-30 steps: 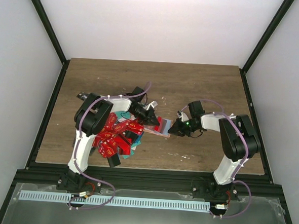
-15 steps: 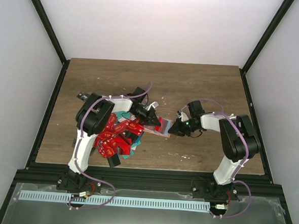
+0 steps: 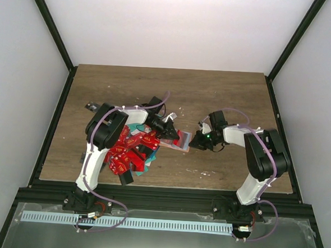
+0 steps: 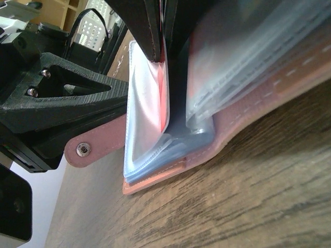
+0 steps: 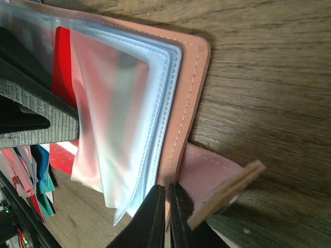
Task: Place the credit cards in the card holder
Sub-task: Insert the credit card into the card holder, then pick up the credit card from the center of the board.
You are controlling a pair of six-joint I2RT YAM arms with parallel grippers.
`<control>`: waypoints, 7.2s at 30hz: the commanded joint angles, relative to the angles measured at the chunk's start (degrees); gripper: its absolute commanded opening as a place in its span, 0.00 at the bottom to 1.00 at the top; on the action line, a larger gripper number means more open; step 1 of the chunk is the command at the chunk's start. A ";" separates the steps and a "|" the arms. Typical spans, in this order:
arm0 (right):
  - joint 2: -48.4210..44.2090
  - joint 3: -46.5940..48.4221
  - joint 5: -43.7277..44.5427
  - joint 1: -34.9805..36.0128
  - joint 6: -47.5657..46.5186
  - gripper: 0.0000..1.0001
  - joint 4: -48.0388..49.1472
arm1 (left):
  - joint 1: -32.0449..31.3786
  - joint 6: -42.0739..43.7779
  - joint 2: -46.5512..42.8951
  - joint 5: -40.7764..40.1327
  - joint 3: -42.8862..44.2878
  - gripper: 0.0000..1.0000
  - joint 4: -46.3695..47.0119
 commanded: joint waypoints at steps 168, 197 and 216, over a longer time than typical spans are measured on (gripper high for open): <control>1.24 3.40 -9.96 -1.79 7.27 0.26 7.41 | -4.79 10.98 3.78 -20.77 16.39 0.04 -25.20; 6.03 16.75 -14.23 3.91 10.21 0.29 1.76 | 3.17 3.69 -20.17 -25.71 9.57 0.08 -24.76; 2.53 31.55 -16.31 10.32 8.61 0.42 -3.58 | 15.25 5.23 -45.26 -32.46 -17.76 0.18 -25.69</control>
